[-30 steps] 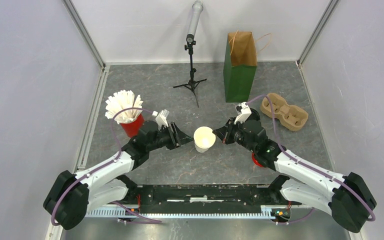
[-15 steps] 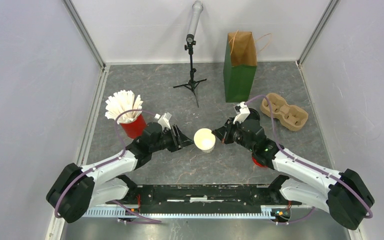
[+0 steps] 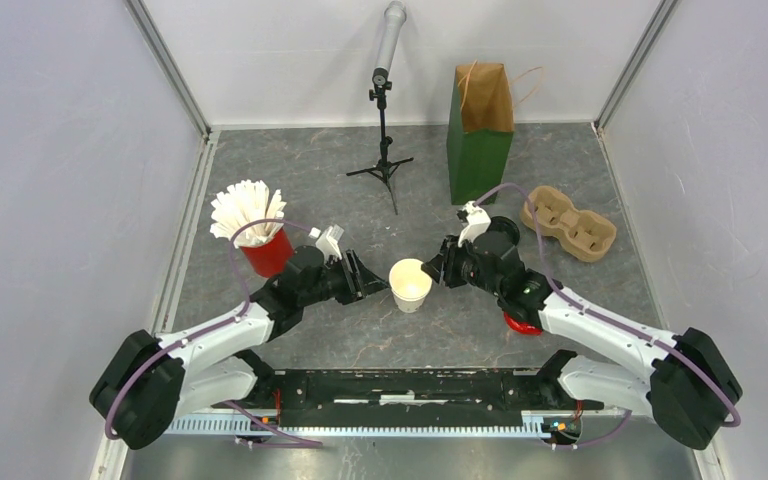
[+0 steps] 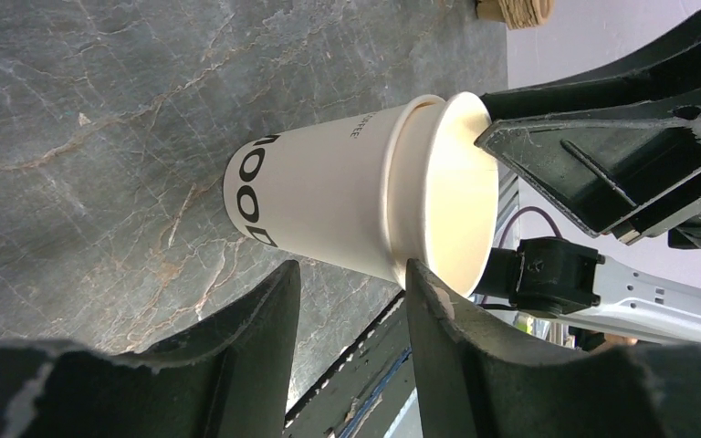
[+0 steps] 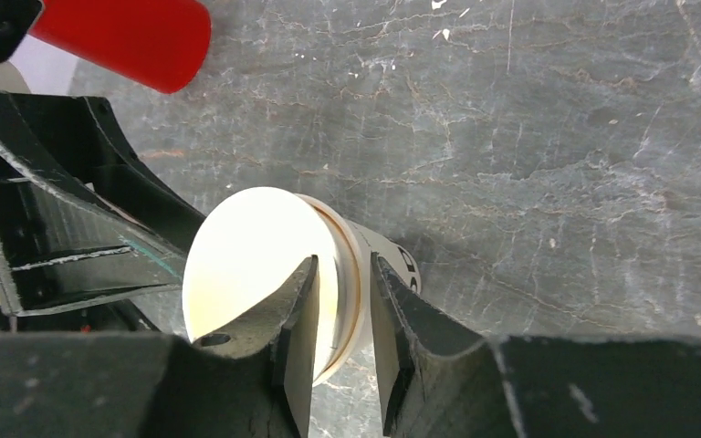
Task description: Pack the takeout coffee
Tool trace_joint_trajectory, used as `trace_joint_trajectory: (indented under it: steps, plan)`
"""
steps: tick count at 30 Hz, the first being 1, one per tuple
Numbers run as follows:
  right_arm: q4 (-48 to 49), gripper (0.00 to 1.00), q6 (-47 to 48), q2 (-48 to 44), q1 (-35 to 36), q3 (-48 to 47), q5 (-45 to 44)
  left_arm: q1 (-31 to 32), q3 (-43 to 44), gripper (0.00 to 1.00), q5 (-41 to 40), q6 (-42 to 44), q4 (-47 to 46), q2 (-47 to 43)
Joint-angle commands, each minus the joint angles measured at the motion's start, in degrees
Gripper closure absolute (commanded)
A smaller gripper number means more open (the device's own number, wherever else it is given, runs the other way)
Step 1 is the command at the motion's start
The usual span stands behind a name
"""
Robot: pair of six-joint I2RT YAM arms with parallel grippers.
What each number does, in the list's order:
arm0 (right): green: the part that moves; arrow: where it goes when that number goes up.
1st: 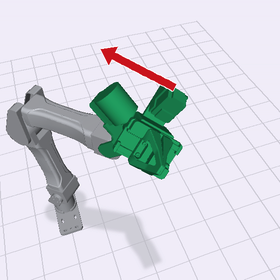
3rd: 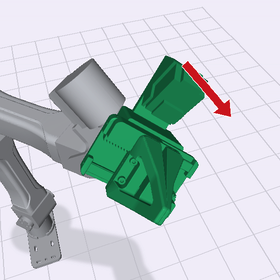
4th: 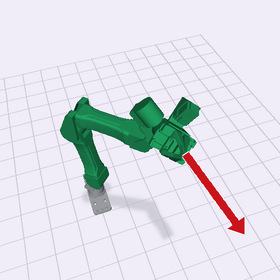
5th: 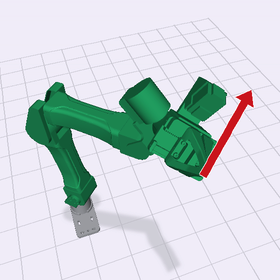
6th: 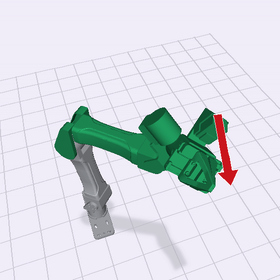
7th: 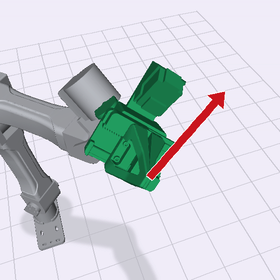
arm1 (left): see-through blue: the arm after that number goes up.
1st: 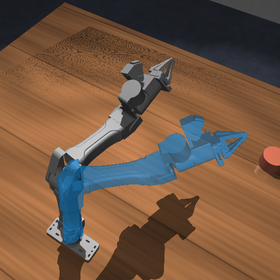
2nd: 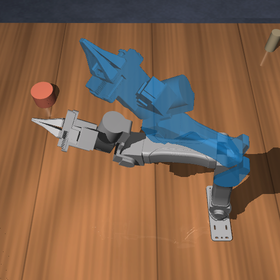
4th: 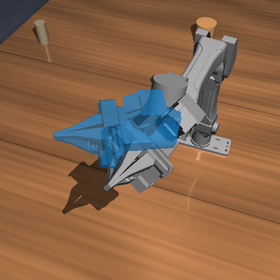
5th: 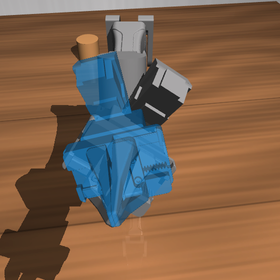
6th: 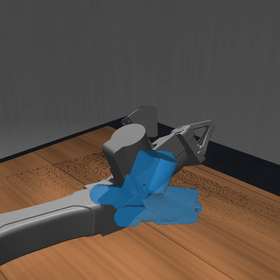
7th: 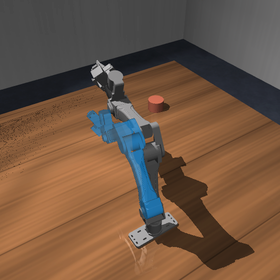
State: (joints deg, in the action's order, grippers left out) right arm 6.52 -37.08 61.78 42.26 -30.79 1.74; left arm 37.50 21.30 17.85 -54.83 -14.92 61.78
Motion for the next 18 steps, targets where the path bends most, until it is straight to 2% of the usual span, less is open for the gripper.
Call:
trace_joint_trajectory:
  steps: [1, 7, 14, 16, 18]
  plan:
    - [-7.1, 0.66, 6.76, 0.56, 0.1, -5.56, -3.2, 0.64, 0.4, 0.47, -1.54, -0.56, -1.24, -1.23]
    - [-14.76, 0.64, 13.49, 3.62, 0.62, -10.61, -5.16, 1.03, 0.76, 0.46, -1.63, -0.28, -1.24, -0.32]
    - [-17.14, 0.64, 16.57, 6.26, 2.59, -13.45, -5.87, 1.52, 0.85, 0.46, -2.02, -0.19, -1.25, -0.08]
    - [-17.16, 0.66, 16.83, 7.05, 3.41, -13.89, -6.21, 1.61, 0.85, 0.46, -2.09, -0.17, -1.24, 0.0]
    - [-16.84, 0.72, 16.84, 7.43, 4.0, -13.97, -6.63, 1.7, 0.85, 0.46, -2.09, -0.19, -1.25, 0.08]
